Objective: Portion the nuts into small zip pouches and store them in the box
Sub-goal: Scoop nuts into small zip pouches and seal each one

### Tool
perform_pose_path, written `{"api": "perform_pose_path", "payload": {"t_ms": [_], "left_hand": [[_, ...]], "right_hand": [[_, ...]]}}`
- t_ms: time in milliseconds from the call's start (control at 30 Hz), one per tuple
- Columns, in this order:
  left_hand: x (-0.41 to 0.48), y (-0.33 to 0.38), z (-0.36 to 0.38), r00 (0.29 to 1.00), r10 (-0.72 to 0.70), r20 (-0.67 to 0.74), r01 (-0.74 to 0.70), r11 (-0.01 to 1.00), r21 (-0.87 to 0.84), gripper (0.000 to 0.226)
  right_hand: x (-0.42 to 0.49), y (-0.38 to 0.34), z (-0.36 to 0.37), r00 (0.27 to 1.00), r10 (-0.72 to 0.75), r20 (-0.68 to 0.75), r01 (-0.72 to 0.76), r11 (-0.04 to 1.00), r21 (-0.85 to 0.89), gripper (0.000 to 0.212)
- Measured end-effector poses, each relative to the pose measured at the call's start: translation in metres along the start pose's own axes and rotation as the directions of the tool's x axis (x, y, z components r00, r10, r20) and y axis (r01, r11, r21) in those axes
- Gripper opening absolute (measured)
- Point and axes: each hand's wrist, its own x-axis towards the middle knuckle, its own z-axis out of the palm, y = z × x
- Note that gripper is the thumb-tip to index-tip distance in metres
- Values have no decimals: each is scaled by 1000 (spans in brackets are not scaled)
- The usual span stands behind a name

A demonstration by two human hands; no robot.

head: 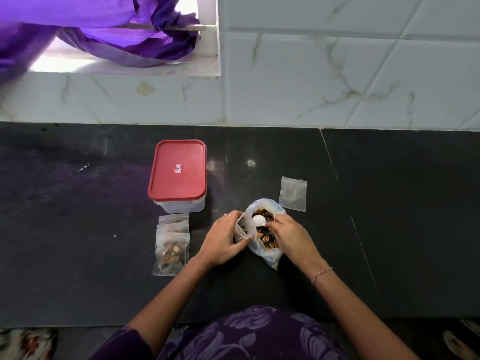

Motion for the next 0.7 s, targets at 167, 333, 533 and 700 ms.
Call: {"api": "perform_pose_path", "payload": {"t_ms": [167,333,533,700], "left_hand": [[-2,-7,1,998,-55,-30,55,998,-22,43],[-4,-8,5,999,-45,18,46,999,-10,40],[-5,-7,4,998,-37,46,38,999,-18,42],[-6,-4,6,994,-46,100,52,997,-59,42]], "right_hand": [[-8,10,-9,990,49,-129,-53,998,-32,22],[-3,6,-6,996,72,-55,-78,992,-102,22],[6,-7,-5,974,211,-78,-214,977,-23,24],[12,-8,-11,890,453,48,-453,867,207,23]]}}
